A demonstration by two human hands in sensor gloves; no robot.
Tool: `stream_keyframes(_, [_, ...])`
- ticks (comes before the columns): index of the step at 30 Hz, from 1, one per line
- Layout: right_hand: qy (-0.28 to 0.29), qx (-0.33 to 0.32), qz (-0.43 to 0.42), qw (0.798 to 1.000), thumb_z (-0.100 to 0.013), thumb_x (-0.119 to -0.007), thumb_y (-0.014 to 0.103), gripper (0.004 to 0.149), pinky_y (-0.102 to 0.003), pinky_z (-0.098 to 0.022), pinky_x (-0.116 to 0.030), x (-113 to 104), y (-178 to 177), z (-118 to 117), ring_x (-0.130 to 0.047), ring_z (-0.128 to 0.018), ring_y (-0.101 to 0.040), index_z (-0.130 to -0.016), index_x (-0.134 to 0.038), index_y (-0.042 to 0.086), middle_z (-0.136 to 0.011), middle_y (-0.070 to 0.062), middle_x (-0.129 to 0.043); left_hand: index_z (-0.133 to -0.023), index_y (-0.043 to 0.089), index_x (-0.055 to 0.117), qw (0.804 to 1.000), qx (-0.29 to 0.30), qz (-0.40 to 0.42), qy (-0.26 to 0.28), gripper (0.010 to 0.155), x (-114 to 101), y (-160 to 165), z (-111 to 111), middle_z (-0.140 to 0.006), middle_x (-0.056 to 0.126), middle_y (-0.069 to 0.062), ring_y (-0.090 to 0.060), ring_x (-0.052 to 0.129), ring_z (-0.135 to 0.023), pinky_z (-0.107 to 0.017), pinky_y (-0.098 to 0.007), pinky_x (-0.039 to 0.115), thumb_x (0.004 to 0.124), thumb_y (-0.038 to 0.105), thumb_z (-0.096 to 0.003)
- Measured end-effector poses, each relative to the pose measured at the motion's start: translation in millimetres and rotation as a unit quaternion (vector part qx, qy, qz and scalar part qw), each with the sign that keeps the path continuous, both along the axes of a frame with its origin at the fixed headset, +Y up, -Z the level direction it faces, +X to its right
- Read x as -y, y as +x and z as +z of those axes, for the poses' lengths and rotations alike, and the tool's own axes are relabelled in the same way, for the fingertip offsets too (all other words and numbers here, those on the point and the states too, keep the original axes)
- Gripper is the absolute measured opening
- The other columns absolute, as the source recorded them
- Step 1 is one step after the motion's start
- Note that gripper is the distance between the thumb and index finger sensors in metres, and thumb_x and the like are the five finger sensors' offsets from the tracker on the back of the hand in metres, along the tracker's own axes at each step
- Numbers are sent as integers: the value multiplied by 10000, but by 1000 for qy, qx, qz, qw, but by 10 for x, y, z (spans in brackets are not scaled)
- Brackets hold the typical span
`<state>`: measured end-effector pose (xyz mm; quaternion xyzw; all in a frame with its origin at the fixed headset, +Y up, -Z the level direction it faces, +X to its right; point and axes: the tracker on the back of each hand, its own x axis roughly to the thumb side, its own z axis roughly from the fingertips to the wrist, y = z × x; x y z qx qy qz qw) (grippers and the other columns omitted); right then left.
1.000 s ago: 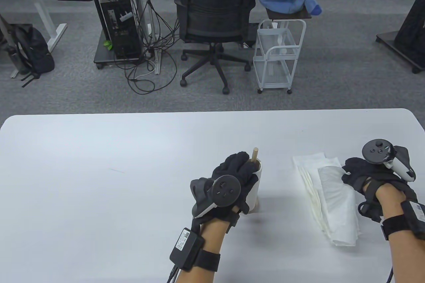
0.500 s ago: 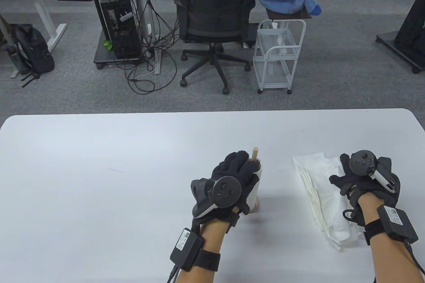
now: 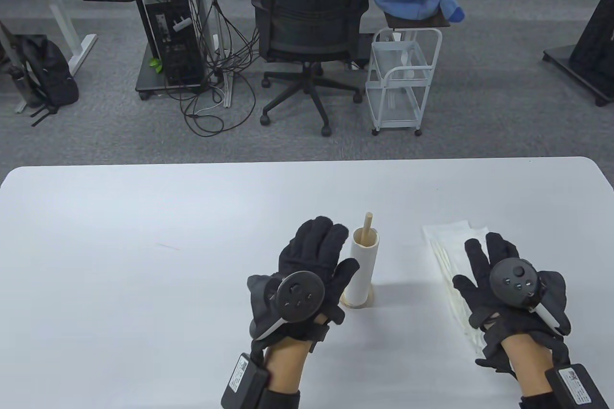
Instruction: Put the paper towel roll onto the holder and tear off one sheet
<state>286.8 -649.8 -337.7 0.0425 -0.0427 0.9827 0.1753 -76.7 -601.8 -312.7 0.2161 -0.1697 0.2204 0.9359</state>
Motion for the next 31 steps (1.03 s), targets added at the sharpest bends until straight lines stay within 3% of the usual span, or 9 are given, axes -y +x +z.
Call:
stream_keyframes(7, [-2,-23,11,1000,-501,-655,527,704,-660,-749,-228,306,-282,273,-181,-1103,-434,-1089,-328,322,-1170,-122,-147,-1082,292,458,994,-70,-5,-80,676,432,-533,316,-1148,408,-28,-387,421,-1096,-775,-623,441,700,525,-494])
stream_keyframes(16, [-35,-7,-5,999,-477,-679,546,720,-656,-747,-244,642,-326,452,-204,-1094,-441,-1080,-354,322,-1165,-125,-182,-1074,301,458,987,-83,-22,-139,667,912,-675,488,-1141,389,-45,-414,380,-1084,-758,-651,395,707,506,-491])
stream_keyframes(21, [-70,-5,-44,997,-455,-700,537,707,-646,-747,-262,765,-267,432,-238,-1088,-432,-1062,-410,320,-1158,-122,-247,-1065,299,486,986,-79,-46,-136,642,947,-642,438,-1132,428,-42,-400,409,-1082,-758,-647,396,701,495,-493])
stream_keyframes(31, [-80,-11,-72,994,-448,-706,539,712,-645,-745,-268,785,-245,430,-249,-1086,-431,-1059,-416,316,-1155,-124,-260,-1062,300,492,984,-83,-45,-153,637,998,-653,413,-1130,437,-41,-402,422,-1081,-757,-650,399,698,497,-492])
